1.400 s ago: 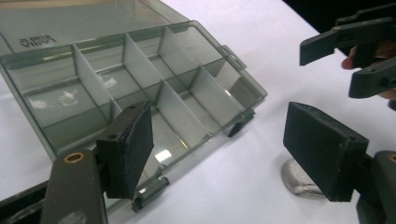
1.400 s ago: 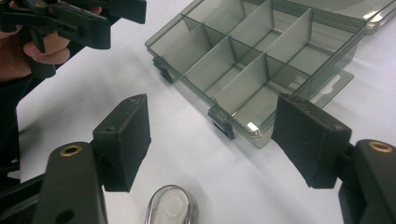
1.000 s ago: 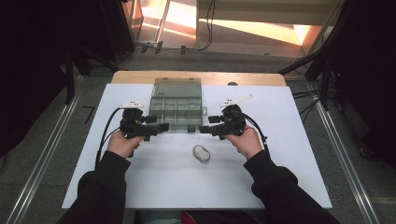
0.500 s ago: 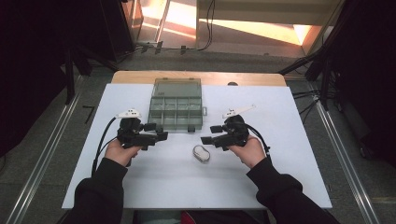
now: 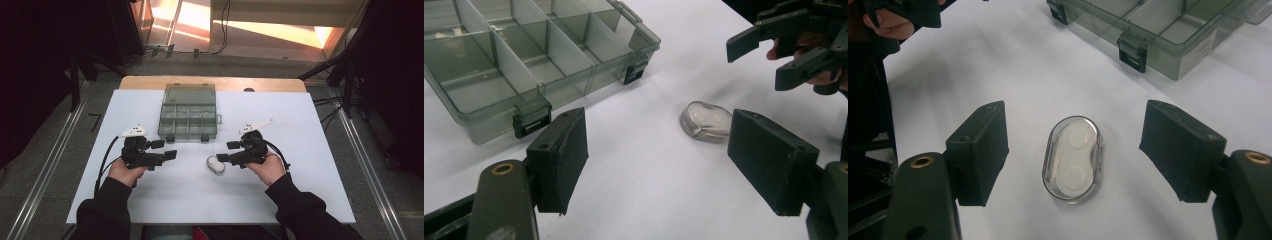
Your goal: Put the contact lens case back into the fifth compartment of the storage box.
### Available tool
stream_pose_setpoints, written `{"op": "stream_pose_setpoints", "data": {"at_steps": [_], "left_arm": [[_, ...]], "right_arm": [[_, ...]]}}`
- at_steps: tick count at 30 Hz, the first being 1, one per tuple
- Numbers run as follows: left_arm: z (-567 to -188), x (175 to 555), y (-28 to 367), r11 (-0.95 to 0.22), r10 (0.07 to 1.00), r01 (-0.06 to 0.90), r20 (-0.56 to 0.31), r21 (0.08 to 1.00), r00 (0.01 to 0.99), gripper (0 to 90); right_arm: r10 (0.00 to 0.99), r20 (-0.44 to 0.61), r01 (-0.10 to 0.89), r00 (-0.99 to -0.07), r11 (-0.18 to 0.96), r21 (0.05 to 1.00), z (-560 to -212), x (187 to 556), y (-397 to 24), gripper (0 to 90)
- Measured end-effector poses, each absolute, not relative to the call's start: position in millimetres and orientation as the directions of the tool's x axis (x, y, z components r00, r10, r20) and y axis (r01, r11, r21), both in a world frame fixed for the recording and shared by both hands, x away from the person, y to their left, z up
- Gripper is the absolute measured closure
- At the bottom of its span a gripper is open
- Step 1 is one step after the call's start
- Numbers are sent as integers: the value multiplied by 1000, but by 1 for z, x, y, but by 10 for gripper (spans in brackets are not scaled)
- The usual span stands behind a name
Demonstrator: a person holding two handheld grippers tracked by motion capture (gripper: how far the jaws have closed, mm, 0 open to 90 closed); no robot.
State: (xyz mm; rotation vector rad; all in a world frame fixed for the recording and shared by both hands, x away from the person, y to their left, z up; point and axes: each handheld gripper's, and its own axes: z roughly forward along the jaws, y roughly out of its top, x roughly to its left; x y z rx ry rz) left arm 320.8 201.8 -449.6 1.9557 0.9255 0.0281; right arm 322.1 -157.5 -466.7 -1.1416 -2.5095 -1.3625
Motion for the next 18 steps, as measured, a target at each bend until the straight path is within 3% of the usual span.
{"op": "stream_pose_setpoints", "data": {"at_steps": [18], "left_arm": [[-459, 301, 209, -300, 603, 605, -345, 738, 719, 243]], "right_arm": [[579, 381, 652, -721, 381, 655, -483, 320, -146, 249]]}}
